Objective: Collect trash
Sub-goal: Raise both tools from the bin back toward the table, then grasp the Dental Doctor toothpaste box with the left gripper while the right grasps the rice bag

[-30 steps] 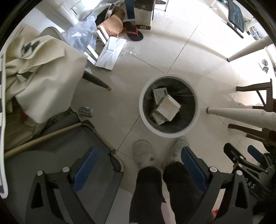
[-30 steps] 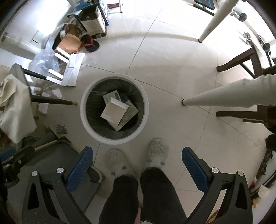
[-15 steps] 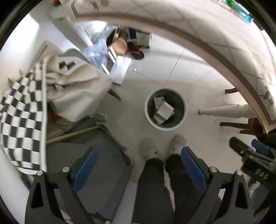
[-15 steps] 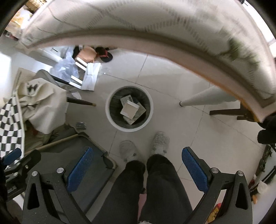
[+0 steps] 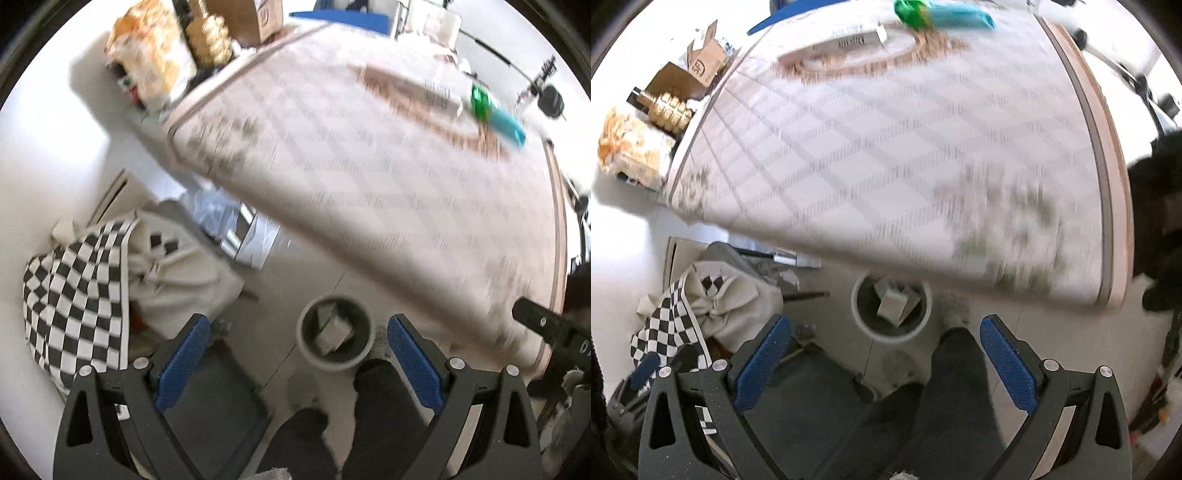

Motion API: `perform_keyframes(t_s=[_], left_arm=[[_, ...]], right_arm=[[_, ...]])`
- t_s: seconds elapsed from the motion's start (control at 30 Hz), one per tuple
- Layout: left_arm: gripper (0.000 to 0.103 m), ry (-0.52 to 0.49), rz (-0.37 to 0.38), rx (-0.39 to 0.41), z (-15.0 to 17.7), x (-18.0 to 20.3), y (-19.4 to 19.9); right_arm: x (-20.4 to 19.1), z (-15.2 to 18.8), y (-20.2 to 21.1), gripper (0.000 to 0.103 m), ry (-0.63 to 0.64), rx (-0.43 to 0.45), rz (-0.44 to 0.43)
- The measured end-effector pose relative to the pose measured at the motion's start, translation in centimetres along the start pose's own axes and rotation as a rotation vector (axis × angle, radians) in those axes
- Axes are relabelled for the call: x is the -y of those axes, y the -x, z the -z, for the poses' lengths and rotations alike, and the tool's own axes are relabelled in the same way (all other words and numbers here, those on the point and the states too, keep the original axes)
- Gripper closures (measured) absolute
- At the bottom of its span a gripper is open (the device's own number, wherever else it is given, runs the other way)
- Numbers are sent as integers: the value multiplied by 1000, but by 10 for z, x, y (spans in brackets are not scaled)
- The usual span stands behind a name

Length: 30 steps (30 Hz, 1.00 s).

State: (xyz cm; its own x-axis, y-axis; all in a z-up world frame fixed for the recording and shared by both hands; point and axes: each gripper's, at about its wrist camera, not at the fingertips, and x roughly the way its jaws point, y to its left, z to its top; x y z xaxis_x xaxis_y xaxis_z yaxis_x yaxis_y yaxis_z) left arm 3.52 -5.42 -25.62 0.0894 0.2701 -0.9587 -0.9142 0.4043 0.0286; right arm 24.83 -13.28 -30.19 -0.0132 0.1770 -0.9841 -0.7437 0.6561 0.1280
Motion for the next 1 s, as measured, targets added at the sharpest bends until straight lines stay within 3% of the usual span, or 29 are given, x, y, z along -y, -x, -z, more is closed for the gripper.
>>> perform_keyframes(t_s=[0.1,0.2,0.4,0.53,0.67,0.77,0.87,0.93,1.0], left_arm=[[5,63,5,9,-49,24,-8],[5,118,-20,7,-104,61,-30],[5,218,-31,-112,-203,131,-96],[5,228,-64,-159,-251,169,-130],[5,221,-100,-179,-285,189,-155],[5,209,-123,-189,-300,197,-166],[5,221,-121,-205,-310,199,-174],[5,240,-104,-217,-318,200,-178],[5,271,-84,-223,-326,200,-181]], right_arm=[[5,-74,7,0,157,28,105],[8,-164,-2,0,378,-2,241],[20,-327,-52,0,647,-99,379],[23,-400,-100,0,853,-190,426],[19,-443,-148,0,1126,-247,513],[15,-458,-173,0,1237,-294,481],[16,-475,-196,0,1234,-369,400],[22,-490,-204,0,1138,-386,342],[36,-515,-200,1,952,-362,243]])
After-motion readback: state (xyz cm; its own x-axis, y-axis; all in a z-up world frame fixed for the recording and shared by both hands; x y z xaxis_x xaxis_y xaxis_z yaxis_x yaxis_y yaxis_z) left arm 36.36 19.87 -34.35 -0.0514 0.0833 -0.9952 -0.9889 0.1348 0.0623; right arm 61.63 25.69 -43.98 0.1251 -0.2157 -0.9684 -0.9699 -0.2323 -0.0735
